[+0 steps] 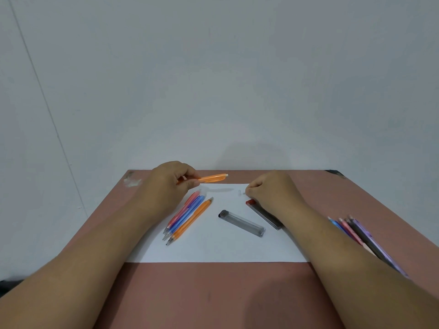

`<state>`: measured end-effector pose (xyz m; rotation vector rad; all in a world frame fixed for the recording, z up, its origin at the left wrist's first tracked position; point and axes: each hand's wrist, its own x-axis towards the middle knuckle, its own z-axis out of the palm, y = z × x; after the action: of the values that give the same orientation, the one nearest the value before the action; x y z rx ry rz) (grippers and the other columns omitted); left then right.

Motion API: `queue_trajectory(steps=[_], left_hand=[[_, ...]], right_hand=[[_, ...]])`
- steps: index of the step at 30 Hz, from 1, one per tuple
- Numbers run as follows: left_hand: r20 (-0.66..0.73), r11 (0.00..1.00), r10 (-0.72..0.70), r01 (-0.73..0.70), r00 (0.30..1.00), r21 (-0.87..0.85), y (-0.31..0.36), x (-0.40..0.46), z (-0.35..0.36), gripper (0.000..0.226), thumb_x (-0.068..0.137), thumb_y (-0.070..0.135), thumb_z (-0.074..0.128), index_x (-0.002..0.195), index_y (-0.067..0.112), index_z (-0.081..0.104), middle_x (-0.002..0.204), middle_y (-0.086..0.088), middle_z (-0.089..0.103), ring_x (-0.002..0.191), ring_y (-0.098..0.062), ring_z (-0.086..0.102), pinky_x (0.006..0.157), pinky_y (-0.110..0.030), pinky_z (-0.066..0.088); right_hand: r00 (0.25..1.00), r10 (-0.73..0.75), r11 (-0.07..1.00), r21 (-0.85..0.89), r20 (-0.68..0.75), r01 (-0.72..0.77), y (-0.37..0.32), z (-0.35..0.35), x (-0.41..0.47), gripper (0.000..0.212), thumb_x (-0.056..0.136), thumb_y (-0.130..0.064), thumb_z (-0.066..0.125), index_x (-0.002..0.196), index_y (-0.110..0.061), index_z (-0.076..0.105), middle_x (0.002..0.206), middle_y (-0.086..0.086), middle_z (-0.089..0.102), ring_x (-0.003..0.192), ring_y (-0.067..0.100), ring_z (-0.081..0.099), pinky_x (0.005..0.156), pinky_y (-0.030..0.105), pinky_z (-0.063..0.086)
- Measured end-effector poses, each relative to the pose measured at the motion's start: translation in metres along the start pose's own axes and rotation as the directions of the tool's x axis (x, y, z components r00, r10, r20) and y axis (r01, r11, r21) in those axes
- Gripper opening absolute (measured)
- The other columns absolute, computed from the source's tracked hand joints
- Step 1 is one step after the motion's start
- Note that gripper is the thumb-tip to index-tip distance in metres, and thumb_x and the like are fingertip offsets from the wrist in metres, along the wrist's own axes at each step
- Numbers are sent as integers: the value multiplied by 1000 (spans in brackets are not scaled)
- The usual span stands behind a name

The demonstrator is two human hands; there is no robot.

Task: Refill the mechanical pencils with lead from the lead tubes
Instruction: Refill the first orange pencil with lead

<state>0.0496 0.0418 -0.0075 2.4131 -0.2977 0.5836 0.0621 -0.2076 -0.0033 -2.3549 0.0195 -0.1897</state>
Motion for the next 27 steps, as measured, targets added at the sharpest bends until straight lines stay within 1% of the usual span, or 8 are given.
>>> queue_trajectory(steps=[6,10,13,15,19,21,23,27], left_hand=[[10,1000,-6,6,1000,-4,2,0,0,9,94,30,69,100,37,71,92,20,62,87,0,56,70,-15,39],[16,1000,10,-9,1000,-24,6,-1,0,12,94,29,69,96,41,69,91,21,63,87,3,55,69,-13,38],[1,998,50,-50,999,-31,14,-3,1,13,94,26,69,95,39,69,89,21,62,87,0,56,71,-14,40],[2,997,80,-79,997,-26,19,-4,1,12,95,24,69,97,35,72,89,19,63,88,-3,57,73,-18,43],[-43,995,102,-102,994,8,17,-3,3,20,96,28,67,115,31,72,92,25,59,91,4,54,78,-14,41],[-35,999,34,-34,999,14,11,-3,5,29,98,36,63,127,35,63,104,26,56,97,2,54,87,-19,45],[16,996,-62,61,998,67,5,-2,5,32,100,44,56,131,36,58,115,21,57,103,-4,54,88,-27,46],[96,976,-172,156,980,154,-4,-1,5,28,103,43,46,125,36,62,119,11,67,101,-9,58,83,-30,45]], right_hand=[[996,-74,997,-30,-41,73,-3,-2,-3,25,83,-15,60,62,-23,71,63,-14,66,60,17,64,58,30,55],[969,-236,921,301,-70,246,-13,-2,-12,16,90,-21,74,100,-32,79,79,-17,59,66,4,61,63,35,63],[940,-340,897,286,-37,336,-17,5,-14,20,89,-24,77,105,-36,78,79,-22,63,71,0,57,70,32,61],[942,-333,903,276,-40,330,-21,6,-15,14,91,-23,75,96,-35,79,73,-24,62,68,-1,56,69,33,59],[967,-242,906,339,-78,254,-21,4,-13,19,92,-18,72,83,-34,80,78,-7,64,69,8,54,56,37,62],[971,-212,903,358,-112,238,-17,1,-9,20,93,-16,70,83,-30,79,85,-5,63,72,7,55,58,22,59],[967,-206,934,265,-152,241,-11,0,-3,17,94,-16,69,86,-28,77,92,-7,64,77,-1,56,60,2,42],[975,-125,964,210,-183,163,0,1,9,14,95,-19,67,89,-23,79,98,-6,69,84,0,60,62,9,36]])
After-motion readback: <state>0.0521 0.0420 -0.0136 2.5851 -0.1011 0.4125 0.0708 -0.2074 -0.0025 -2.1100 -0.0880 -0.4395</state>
